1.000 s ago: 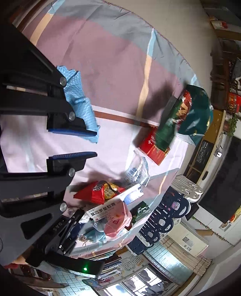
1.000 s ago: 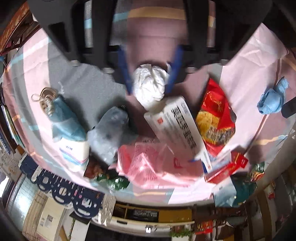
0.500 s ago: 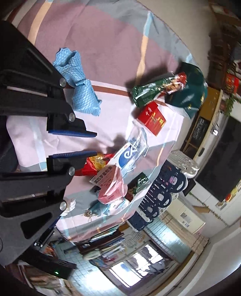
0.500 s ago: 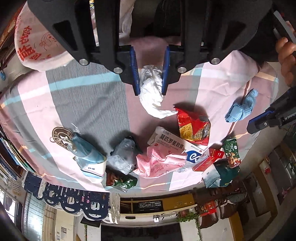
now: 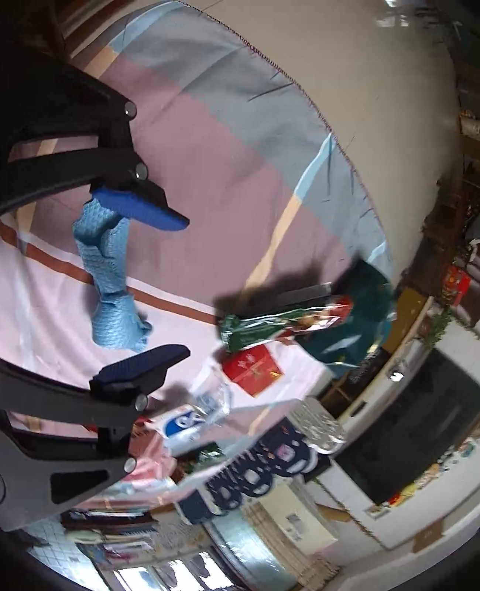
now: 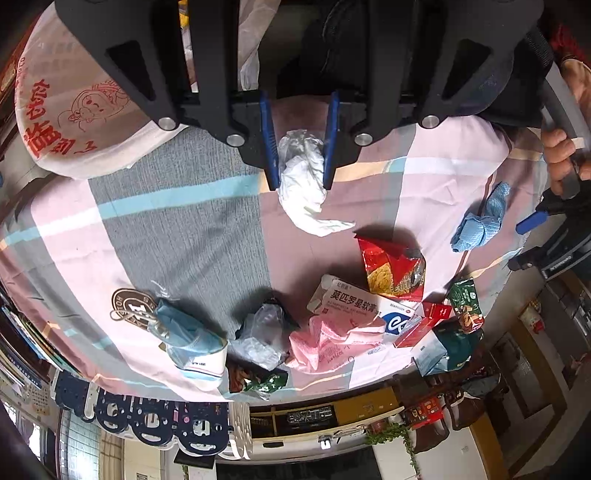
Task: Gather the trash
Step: 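Grasp the white tissue with the right tool while the left tool regrips the blue sleeve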
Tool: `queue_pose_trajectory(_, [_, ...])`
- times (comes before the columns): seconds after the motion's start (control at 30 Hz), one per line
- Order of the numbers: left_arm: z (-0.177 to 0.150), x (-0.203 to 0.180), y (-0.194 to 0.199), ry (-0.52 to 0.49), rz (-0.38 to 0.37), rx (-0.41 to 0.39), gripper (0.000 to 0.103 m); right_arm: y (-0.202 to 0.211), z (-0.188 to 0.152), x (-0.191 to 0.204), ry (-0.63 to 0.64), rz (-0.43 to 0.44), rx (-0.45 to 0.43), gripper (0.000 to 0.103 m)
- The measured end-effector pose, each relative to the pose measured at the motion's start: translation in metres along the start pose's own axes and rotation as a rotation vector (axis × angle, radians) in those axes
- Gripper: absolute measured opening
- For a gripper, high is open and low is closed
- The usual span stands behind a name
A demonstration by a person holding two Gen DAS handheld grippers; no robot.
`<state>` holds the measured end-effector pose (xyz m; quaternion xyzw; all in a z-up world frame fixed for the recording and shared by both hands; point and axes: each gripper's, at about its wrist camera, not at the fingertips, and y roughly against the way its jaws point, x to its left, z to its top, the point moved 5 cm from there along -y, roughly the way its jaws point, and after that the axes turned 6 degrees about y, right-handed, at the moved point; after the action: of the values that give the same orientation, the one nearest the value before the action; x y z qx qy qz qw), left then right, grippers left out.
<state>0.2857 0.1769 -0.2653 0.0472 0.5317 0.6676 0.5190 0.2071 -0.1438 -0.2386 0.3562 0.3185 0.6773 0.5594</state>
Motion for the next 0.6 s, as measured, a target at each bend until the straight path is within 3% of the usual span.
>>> queue_pose_trajectory(0.17, [-0.038, -0.040, -0.008, -0.271, -0.010, 0.110, 0.073, -0.001, -0.001, 0.004, 0.012, 0.004, 0.001, 0.024])
queue_pose_trajectory(0.3, [-0.047, -0.040, -0.015, -0.319, 0.027, 0.153, 0.072, 0.001, 0.001, 0.005, 0.020, 0.006, -0.004, 0.024])
queue_pose_trajectory(0.37, [-0.047, -0.033, -0.023, -0.304, 0.055, 0.184, 0.063, 0.002, 0.001, 0.007, 0.023, 0.007, -0.005, 0.024])
queue_pose_trajectory(0.43, [-0.050, -0.031, -0.030, -0.329, 0.084, 0.212, 0.045, 0.002, 0.001, 0.008, 0.023, 0.012, -0.004, 0.024])
queue_pose_trajectory(0.47, [-0.051, -0.032, -0.031, -0.345, 0.089, 0.214, 0.043, 0.003, 0.001, 0.009, 0.022, 0.015, -0.004, 0.024])
queue_pose_trajectory(0.5, [-0.052, -0.034, -0.030, -0.365, 0.085, 0.214, 0.035, 0.003, 0.001, 0.009, 0.023, 0.016, -0.005, 0.024])
queue_pose_trajectory(0.6, [-0.056, -0.043, -0.028, -0.396, 0.030, 0.214, 0.027, 0.008, 0.002, 0.013, 0.029, 0.017, -0.014, 0.024])
